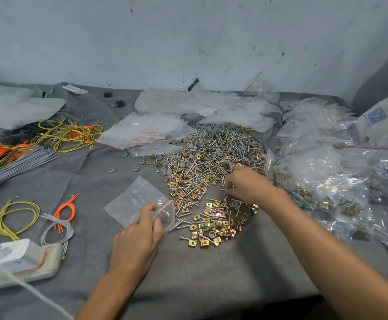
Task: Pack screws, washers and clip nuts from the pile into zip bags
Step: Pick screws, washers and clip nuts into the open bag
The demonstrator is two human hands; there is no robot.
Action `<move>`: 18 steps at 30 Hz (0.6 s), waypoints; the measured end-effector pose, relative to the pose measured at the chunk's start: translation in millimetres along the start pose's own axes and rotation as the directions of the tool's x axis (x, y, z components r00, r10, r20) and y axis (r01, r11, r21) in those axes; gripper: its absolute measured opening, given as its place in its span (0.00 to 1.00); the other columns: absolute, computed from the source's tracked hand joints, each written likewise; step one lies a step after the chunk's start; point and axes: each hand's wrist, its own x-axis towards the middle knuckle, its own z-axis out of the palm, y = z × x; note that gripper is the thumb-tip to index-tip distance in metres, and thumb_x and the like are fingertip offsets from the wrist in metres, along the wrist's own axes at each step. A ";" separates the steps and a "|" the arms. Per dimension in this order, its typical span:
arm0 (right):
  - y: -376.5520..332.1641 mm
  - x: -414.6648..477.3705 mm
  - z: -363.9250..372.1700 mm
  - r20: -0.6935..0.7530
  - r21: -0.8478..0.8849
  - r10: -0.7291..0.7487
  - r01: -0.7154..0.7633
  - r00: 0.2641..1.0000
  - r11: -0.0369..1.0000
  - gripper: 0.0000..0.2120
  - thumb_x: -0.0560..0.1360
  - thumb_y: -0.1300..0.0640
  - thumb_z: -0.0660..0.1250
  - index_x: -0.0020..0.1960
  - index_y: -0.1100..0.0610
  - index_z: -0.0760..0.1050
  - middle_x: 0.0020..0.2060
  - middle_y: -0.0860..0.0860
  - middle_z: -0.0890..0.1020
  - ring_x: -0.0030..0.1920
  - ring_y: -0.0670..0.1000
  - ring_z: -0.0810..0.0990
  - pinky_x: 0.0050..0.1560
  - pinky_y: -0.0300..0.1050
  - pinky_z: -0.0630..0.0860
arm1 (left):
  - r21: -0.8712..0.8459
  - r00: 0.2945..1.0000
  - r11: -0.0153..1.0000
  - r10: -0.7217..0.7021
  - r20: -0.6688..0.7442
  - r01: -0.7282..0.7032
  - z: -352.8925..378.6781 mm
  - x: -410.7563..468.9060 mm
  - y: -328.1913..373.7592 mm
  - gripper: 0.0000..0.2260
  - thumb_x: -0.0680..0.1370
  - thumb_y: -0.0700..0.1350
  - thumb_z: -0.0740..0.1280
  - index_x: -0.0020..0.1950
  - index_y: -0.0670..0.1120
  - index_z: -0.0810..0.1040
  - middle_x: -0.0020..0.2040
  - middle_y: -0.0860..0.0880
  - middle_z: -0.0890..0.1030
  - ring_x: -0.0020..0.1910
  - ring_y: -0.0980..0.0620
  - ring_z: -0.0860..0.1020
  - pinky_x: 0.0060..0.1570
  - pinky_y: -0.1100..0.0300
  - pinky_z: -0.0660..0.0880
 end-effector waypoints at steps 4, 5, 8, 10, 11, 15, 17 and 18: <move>-0.8 -2.0 5.0 0.028 -0.018 -0.022 0.023 0.999 1.000 0.04 0.79 0.51 0.68 0.49 0.51 0.75 0.52 0.49 0.71 0.55 0.52 0.70 0.57 0.53 0.75 | -0.015 1.000 1.000 0.020 -0.008 -0.020 -0.4 -1.0 -0.5 0.09 0.82 0.54 0.58 0.61 0.56 0.64 0.38 0.46 0.83 0.41 0.38 0.82 0.34 0.52 0.67; -1.1 -2.3 6.8 0.038 -0.027 -0.025 0.026 0.999 0.999 0.05 0.80 0.50 0.66 0.49 0.51 0.74 0.54 0.50 0.71 0.57 0.52 0.69 0.59 0.53 0.74 | -0.018 1.000 0.999 0.026 -0.011 -0.026 -0.4 -1.1 -0.5 0.08 0.82 0.53 0.58 0.60 0.56 0.64 0.37 0.47 0.82 0.39 0.38 0.82 0.33 0.53 0.66; -1.6 -2.6 11.3 -0.008 -0.028 -0.037 0.037 0.999 0.999 0.06 0.82 0.49 0.63 0.51 0.52 0.72 0.57 0.51 0.70 0.58 0.54 0.67 0.63 0.53 0.70 | -0.029 1.000 0.999 0.022 -0.014 -0.022 -1.0 -1.1 -1.2 0.07 0.82 0.54 0.57 0.57 0.56 0.63 0.33 0.51 0.79 0.36 0.41 0.81 0.32 0.55 0.65; -2.1 -2.9 12.9 -0.065 0.030 -0.042 0.044 0.997 0.999 0.06 0.82 0.49 0.61 0.50 0.51 0.70 0.55 0.49 0.71 0.58 0.53 0.68 0.64 0.52 0.69 | -0.025 1.000 0.999 0.028 -0.008 -0.028 -1.4 -1.8 -1.5 0.06 0.82 0.55 0.56 0.57 0.57 0.62 0.32 0.53 0.76 0.35 0.42 0.81 0.31 0.55 0.64; -2.9 -3.5 12.9 -0.084 0.082 -0.040 0.047 0.996 0.996 0.06 0.83 0.49 0.61 0.49 0.50 0.69 0.53 0.47 0.72 0.56 0.52 0.69 0.62 0.51 0.69 | -0.021 0.999 0.999 0.033 -0.005 -0.033 -1.4 -1.9 -1.6 0.06 0.82 0.55 0.55 0.57 0.57 0.62 0.31 0.53 0.76 0.35 0.43 0.81 0.31 0.55 0.64; -8.5 -5.0 11.5 -0.116 0.359 0.025 0.019 0.993 0.933 0.07 0.82 0.52 0.62 0.46 0.46 0.69 0.40 0.46 0.80 0.40 0.50 0.79 0.40 0.47 0.77 | -0.021 0.999 0.999 0.047 -0.001 -0.047 -1.2 -0.9 -1.9 0.07 0.82 0.55 0.54 0.58 0.57 0.63 0.33 0.52 0.77 0.36 0.42 0.81 0.32 0.55 0.64; -11.7 -6.0 12.0 -0.118 0.404 0.037 0.014 0.992 0.914 0.06 0.82 0.54 0.63 0.47 0.46 0.70 0.40 0.47 0.81 0.38 0.49 0.80 0.38 0.48 0.79 | -0.026 0.999 0.998 0.053 -0.002 -0.053 -1.1 -0.7 -2.1 0.07 0.82 0.55 0.54 0.58 0.56 0.63 0.34 0.51 0.79 0.36 0.42 0.81 0.32 0.55 0.64; -13.1 -6.1 12.9 -0.115 0.413 0.037 0.014 0.993 0.911 0.06 0.82 0.55 0.64 0.47 0.46 0.71 0.41 0.47 0.81 0.39 0.49 0.81 0.39 0.49 0.81 | -0.025 0.998 0.998 0.057 -0.005 -0.057 -1.1 -0.8 -2.2 0.07 0.82 0.55 0.55 0.58 0.56 0.63 0.34 0.51 0.79 0.36 0.42 0.81 0.32 0.55 0.64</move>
